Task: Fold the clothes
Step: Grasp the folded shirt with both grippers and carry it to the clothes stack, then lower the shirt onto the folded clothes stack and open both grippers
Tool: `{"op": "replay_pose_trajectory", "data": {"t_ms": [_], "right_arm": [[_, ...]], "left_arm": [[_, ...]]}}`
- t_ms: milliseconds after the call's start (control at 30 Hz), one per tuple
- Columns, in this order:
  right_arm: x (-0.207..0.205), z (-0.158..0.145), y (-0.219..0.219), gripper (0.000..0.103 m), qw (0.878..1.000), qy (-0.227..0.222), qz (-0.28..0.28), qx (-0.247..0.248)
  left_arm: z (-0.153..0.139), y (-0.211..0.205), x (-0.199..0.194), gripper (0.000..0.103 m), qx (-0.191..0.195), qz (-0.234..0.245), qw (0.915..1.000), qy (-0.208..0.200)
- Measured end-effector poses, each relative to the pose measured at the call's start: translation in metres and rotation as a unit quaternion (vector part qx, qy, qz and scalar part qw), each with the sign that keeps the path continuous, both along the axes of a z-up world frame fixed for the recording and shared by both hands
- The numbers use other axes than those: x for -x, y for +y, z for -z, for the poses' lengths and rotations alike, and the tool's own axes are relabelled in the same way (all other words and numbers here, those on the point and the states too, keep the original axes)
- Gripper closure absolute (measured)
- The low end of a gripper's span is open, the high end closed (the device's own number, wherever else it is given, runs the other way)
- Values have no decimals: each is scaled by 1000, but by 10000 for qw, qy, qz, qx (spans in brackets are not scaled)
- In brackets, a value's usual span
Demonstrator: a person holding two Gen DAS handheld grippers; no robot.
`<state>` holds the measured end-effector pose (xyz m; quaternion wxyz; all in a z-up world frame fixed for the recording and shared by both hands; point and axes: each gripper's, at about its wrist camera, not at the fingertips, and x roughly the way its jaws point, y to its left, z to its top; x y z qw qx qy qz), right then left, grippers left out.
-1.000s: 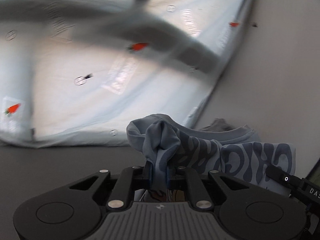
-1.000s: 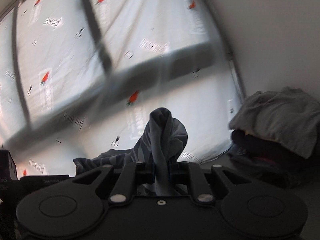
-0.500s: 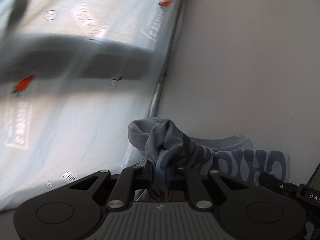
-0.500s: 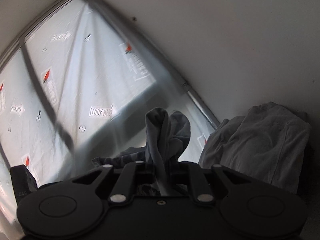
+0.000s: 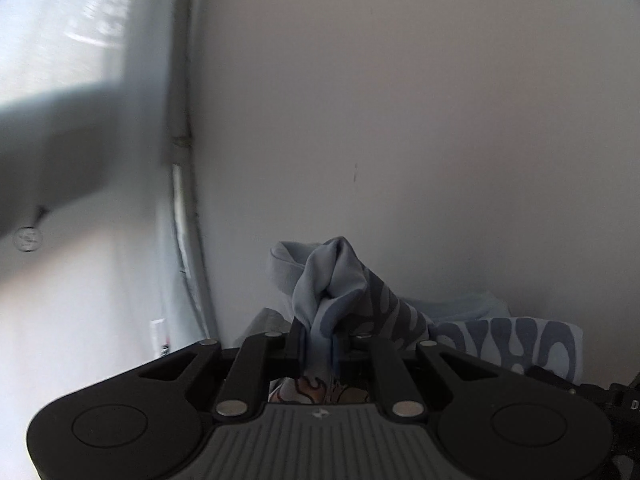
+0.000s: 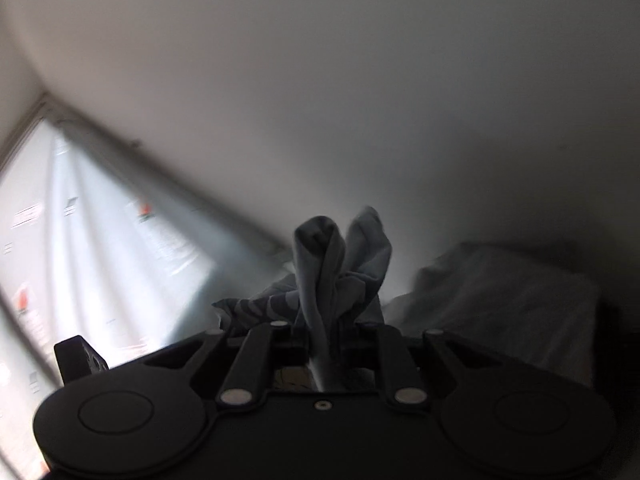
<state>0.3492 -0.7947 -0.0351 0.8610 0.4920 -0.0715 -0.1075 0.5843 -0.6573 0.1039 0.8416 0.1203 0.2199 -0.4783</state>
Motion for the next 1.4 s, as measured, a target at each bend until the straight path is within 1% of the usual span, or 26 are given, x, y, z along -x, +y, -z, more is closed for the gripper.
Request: {"op": "replay_pose_trajectory", "data": {"t_ms": [100, 200, 300, 367, 400, 433, 500, 533, 567, 633, 667, 767, 800, 833, 867, 900, 933, 967, 1000, 1033, 1067, 1133, 1200, 1300, 1367, 1400], "right_arm": [[-4, 16, -12, 90, 9995, 186, 267, 15], [-6, 30, -22, 89, 9967, 583, 557, 94], [-8, 47, -31, 86, 9935, 904, 685, 47], [-10, 54, -33, 84, 9919, 1032, 736, 58], [-11, 57, -34, 83, 9911, 1092, 763, 82], [-13, 60, -34, 81, 9903, 1139, 784, 98], [-16, 62, -35, 76, 9886, 1247, 832, 169], [-18, 63, -35, 75, 9875, 1305, 850, 226], [-20, 62, -34, 74, 9864, 1368, 856, 301], [-22, 56, -30, 72, 9836, 1511, 866, 462], [-23, 52, -28, 71, 9817, 1598, 871, 567], [-23, 40, -25, 59, 9733, 1871, 893, 984], [-21, 37, -23, 55, 9700, 1965, 896, 1118], [-20, 31, -22, 50, 9666, 2058, 895, 1237], [-17, 26, -20, 47, 9637, 2131, 899, 1333], [-13, 20, -18, 40, 9615, 2174, 911, 1414], [-8, 13, -16, 33, 9599, 2188, 917, 1493], [-4, 7, -15, 29, 9585, 2192, 919, 1572], [1, 1, -13, 20, 9570, 2188, 932, 1659], [7, -7, -9, 15, 9556, 2166, 937, 1763], [13, -14, -4, 12, 9544, 2134, 899, 1884], [26, -29, 7, 4, 9499, 2098, 832, 2161], [39, -43, 22, 1, 9429, 2070, 782, 2489], [53, -62, 52, 0, 9357, 1878, 760, 2889], [60, -74, 74, 0, 9324, 1781, 655, 3076], [67, -78, 86, 0, 9307, 1756, 587, 3153]], "left_arm": [[27, -24, -29, 89, 5, 11, 9999, 109], [54, -32, -56, 87, 155, -74, 9993, 338], [81, -38, -76, 79, 320, -98, 9977, 583], [98, -40, -87, 71, 426, -127, 9965, 710], [106, -43, -91, 69, 451, -172, 9958, 777], [114, -46, -94, 64, 449, -229, 9953, 822], [129, -52, -100, 53, 394, -384, 9946, 876], [135, -54, -101, 46, 352, -485, 9944, 871], [140, -55, -104, 42, 340, -556, 9940, 883], [144, -56, -116, 39, 417, -618, 9919, 1030], [144, -53, -119, 36, 474, -652, 9903, 1132], [142, -45, -120, 32, 607, -737, 9881, 1205], [139, -42, -116, 30, 606, -798, 9884, 1141], [135, -39, -111, 21, 581, -929, 9887, 1028], [130, -34, -106, 19, 590, -1073, 9885, 890], [123, -27, -100, 19, 676, -1152, 9880, 773], [116, -17, -94, 19, 804, -1167, 9873, 717], [108, -7, -88, 17, 926, -1178, 9861, 723], [100, 4, -82, 15, 1011, -1228, 9846, 729], [92, 15, -75, 10, 1087, -1289, 9830, 730], [83, 26, -66, 7, 1145, -1360, 9817, 679], [65, 51, -38, 4, 1232, -1510, 9796, 493], [49, 81, -9, 1, 1300, -1721, 9760, 310], [29, 131, 46, 0, 1451, -2046, 9680, -73], [21, 166, 78, 0, 1492, -2339, 9606, -185], [18, 183, 94, 0, 1496, -2538, 9554, -217]]}}
